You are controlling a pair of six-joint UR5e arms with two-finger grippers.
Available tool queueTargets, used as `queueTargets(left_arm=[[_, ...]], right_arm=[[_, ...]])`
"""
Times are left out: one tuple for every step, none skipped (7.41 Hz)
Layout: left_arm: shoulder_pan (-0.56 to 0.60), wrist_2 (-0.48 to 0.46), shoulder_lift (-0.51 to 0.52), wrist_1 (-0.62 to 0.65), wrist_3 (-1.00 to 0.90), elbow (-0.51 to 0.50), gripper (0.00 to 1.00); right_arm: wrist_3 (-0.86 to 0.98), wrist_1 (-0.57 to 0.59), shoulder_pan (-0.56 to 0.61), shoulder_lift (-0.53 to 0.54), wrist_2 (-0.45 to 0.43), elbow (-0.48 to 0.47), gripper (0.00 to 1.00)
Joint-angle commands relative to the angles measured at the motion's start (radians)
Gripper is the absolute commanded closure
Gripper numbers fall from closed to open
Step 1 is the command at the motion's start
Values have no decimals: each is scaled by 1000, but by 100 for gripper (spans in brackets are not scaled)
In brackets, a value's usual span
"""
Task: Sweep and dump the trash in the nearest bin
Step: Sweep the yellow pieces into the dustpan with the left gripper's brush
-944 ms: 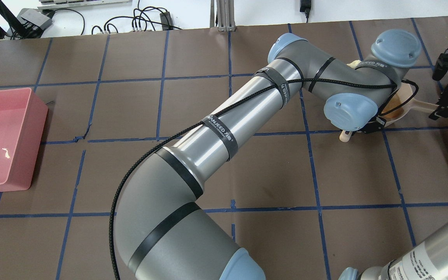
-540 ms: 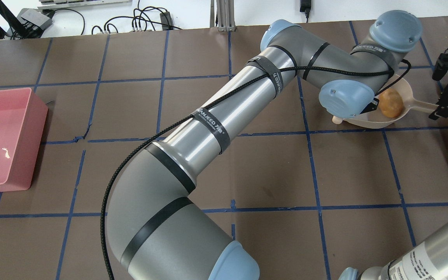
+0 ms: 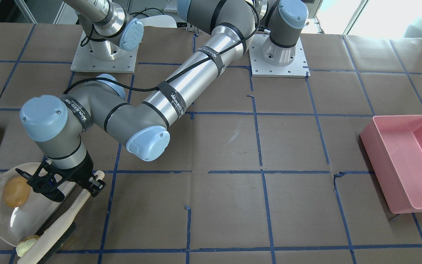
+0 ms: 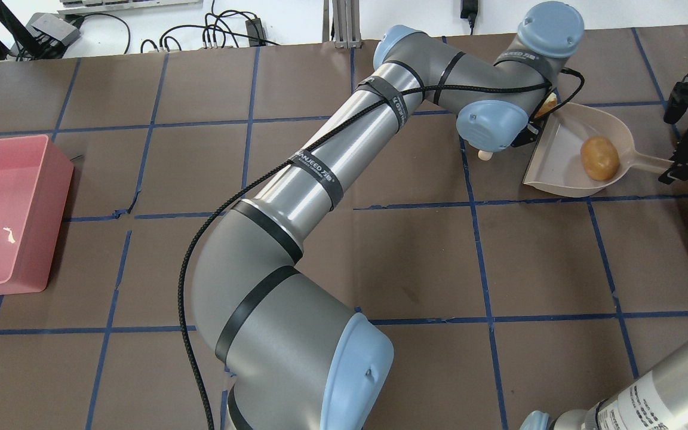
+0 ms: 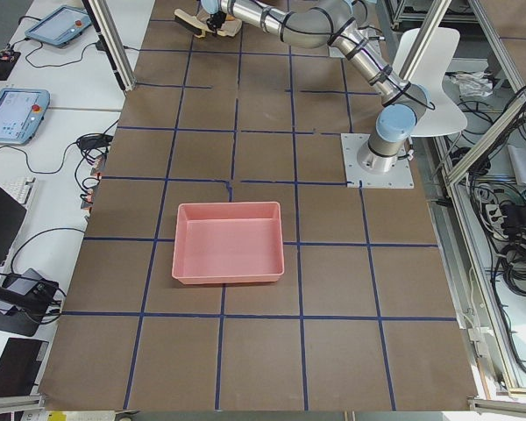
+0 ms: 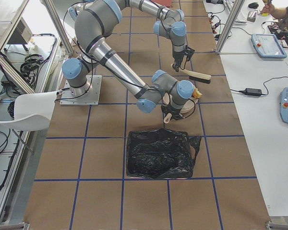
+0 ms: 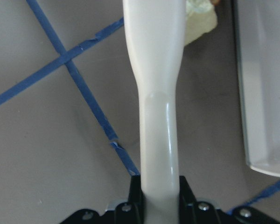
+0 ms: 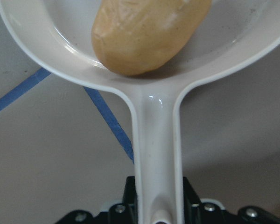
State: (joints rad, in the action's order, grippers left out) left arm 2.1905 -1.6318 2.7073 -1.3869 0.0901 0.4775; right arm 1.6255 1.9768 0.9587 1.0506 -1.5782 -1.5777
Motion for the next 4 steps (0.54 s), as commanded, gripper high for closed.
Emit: queueTargets(left_arm=[[-37, -16, 32, 17, -125, -8, 99], [-37, -14, 35, 15, -169, -8, 99], [-34, -10, 39, 15, -176, -8, 99], [-34, 24, 42, 15, -178, -7, 98]], right_arm=[[5, 5, 0, -7, 0, 8, 83], [10, 1, 0, -9, -11, 30, 83], [11, -7, 0, -18, -17, 44, 83], [11, -7, 0, -18, -20, 45, 83]])
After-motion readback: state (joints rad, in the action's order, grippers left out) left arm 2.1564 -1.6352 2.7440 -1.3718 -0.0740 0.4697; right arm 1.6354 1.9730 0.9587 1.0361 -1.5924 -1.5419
